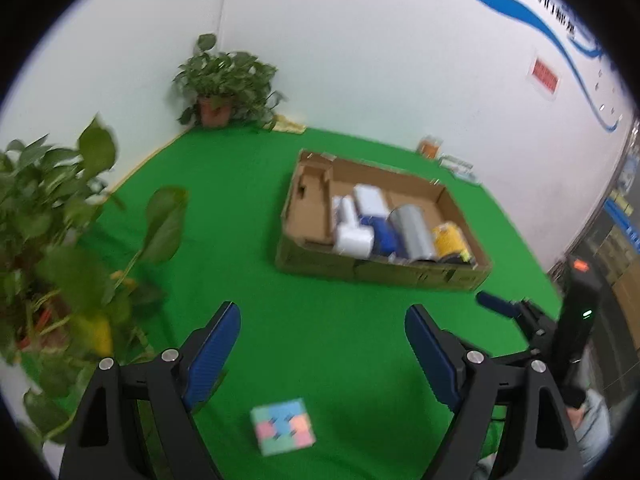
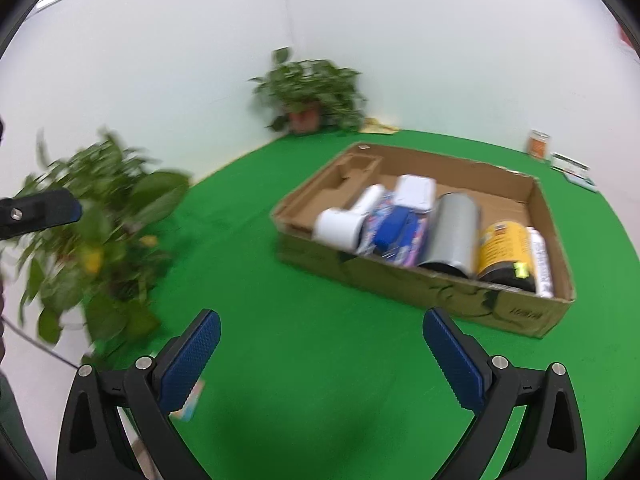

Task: Organize rigid objects
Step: 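Move both grippers to the pastel Rubik's cube and grasp it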

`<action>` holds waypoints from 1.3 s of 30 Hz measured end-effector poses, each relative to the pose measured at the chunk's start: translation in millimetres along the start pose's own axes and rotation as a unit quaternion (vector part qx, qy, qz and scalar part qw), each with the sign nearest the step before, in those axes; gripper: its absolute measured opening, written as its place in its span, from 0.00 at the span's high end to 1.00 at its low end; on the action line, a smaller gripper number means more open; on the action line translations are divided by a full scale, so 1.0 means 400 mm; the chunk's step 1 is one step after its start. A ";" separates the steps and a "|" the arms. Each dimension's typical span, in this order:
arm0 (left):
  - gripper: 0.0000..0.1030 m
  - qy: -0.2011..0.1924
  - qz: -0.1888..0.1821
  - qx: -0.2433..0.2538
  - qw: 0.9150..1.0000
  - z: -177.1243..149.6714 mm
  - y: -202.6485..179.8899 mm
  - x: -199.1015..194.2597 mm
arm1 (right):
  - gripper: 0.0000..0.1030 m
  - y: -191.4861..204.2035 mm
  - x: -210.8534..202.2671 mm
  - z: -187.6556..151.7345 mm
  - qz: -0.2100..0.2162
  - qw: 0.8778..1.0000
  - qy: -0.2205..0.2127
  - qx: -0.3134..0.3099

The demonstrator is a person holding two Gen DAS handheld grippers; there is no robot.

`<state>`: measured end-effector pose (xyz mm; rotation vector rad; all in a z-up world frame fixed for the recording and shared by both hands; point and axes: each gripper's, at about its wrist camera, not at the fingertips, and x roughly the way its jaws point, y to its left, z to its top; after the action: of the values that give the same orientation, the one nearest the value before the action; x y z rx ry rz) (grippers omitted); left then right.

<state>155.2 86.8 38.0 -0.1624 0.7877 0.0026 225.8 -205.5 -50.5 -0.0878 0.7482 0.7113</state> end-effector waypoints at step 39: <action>0.36 0.313 -0.293 -0.006 0.903 -0.209 -0.335 0.562 | 0.15 -0.194 0.010 -0.329 -0.042 0.989 0.134 0.039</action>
<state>263.5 -70.9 -159.3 -0.4210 1.3565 -0.6442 197.9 -304.2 -164.0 -0.1453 1.0227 0.5943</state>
